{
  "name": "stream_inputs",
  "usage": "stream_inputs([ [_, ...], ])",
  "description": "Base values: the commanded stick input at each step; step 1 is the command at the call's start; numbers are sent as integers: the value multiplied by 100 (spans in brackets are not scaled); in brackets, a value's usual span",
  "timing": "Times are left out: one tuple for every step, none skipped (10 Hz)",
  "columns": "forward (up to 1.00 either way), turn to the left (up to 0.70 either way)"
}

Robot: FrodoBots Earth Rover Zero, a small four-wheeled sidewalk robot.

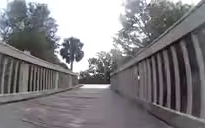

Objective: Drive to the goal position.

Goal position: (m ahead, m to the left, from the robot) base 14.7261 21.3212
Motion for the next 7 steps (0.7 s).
stream_inputs([
  [85,0],
  [85,0],
  [85,0],
  [85,0],
  [85,0],
  [85,0],
  [85,0],
])
